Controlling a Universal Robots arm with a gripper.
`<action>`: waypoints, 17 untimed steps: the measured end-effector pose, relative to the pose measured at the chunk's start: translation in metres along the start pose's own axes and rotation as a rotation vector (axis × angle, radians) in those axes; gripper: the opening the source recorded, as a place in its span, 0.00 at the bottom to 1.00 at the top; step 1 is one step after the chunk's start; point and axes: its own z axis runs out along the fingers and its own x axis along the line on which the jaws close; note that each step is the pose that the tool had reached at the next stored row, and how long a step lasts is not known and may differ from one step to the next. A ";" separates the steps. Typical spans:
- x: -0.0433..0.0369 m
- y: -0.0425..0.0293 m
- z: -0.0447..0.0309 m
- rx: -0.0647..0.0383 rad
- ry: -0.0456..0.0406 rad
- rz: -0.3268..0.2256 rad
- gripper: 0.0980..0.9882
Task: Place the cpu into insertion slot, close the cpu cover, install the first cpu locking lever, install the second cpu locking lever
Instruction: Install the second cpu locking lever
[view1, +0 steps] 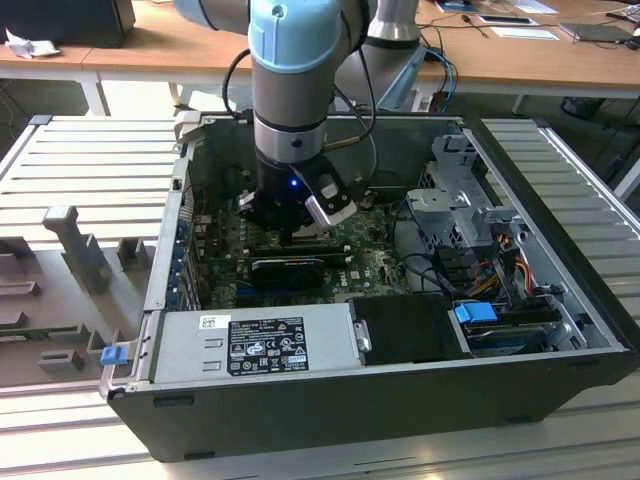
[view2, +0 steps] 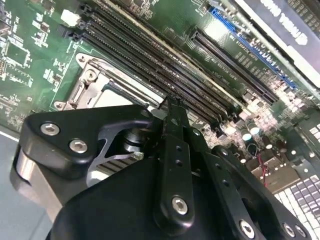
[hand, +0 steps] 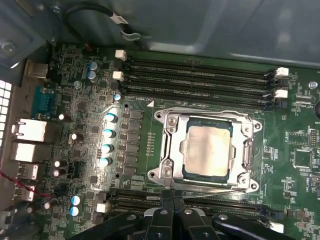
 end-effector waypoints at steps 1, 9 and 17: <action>0.0007 -0.0023 0.0002 -0.025 -0.0028 0.000 0.01; 0.0147 -0.0183 0.0035 -0.118 -0.0130 -0.001 0.01; 0.0154 -0.0188 0.0149 -0.152 -0.0165 -0.001 0.01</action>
